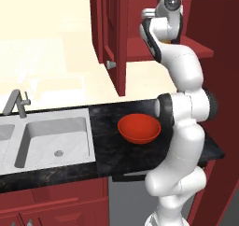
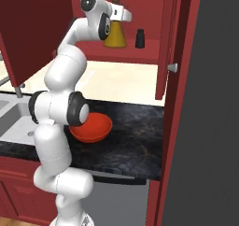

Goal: Retrieve the bottle and the shaker from the cabinet and place them next to the mixing bowl on the counter. Then add garlic from the fridge to the mixing bowl.

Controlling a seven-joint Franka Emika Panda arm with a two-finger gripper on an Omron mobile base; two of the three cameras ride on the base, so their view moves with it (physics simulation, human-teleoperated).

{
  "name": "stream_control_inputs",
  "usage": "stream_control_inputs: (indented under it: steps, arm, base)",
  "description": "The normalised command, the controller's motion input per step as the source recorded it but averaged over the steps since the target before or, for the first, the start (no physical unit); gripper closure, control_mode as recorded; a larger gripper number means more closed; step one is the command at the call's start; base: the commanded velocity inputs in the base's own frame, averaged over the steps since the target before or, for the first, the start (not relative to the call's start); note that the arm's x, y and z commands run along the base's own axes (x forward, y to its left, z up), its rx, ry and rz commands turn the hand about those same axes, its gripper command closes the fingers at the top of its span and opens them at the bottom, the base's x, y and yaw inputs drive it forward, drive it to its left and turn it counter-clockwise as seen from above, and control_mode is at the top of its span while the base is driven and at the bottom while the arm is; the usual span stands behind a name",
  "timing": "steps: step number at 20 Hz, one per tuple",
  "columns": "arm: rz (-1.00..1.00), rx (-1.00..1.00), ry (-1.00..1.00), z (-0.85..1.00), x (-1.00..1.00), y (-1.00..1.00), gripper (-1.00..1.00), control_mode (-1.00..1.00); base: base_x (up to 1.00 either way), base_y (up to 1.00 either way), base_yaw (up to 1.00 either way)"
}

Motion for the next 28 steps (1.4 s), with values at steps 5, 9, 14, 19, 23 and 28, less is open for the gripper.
stream_control_inputs:
  steps: [5, 9, 14, 19, 23, 28]
  arm:
    - [0.04, 0.01, 0.0, 0.0, -0.58, 0.0, 1.0, -1.0]
    - [0.06, 0.01, -0.04, 0.01, -0.75, 0.0, 1.0, -1.0]
    - [0.06, 0.0, -0.08, 0.0, -0.76, 0.0, 1.0, -1.0]
    - [0.06, 0.0, -0.12, 0.0, -0.76, 0.0, 1.0, -1.0]
    - [0.05, 0.0, -0.06, 0.0, -0.82, 0.0, 1.0, -1.0]
    - [0.03, 0.0, 0.0, 0.0, -0.91, 0.04, 1.0, -1.0]
  base:
    - [0.0, 0.0, 0.0]
    - [0.0, 0.0, 0.0]
    - [0.0, 0.0, 0.0]
    - [0.0, 0.0, 0.0]
    - [0.0, 0.0, 0.0]
    - [0.0, 0.0, 0.0]
